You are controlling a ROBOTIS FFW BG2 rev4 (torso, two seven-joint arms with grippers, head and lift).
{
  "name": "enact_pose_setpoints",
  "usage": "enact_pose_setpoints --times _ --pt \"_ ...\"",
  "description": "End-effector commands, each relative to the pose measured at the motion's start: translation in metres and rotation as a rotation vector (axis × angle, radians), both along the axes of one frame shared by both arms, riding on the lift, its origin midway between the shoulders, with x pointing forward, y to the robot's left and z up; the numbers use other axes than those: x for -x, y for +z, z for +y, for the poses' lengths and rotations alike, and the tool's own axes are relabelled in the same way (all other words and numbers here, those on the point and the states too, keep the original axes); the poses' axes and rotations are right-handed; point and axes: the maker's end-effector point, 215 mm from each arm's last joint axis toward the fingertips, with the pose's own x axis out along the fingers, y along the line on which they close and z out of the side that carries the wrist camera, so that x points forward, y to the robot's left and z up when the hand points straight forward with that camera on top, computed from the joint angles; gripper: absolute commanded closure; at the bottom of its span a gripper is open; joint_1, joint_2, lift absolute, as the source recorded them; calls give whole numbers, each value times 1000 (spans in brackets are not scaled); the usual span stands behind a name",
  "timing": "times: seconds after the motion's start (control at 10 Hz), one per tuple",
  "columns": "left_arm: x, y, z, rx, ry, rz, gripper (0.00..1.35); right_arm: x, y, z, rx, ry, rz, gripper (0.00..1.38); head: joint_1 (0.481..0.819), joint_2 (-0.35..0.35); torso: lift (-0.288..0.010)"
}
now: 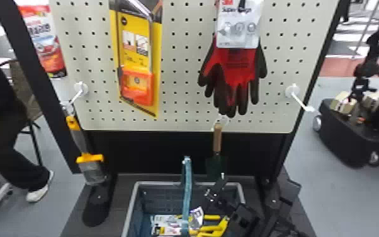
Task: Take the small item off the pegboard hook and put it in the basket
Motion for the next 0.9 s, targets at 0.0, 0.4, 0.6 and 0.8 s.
enact_pose_setpoints --times 0.0,0.4,0.6,0.8 --pt "0 -1 0 0 0 2 98 5 -2 10 -5 24 7 1204 549 0 -100" --pt "-1 0 -1 1 -1 -2 98 2 5 9 -1 25 -15 486 549 0 -100" --pt "-1 0 -1 1 -1 -2 98 2 7 9 -3 26 -20 424 549 0 -100" --pt "-1 0 -1 1 -1 -2 98 0 8 8 -4 24 -24 437 549 0 -100"
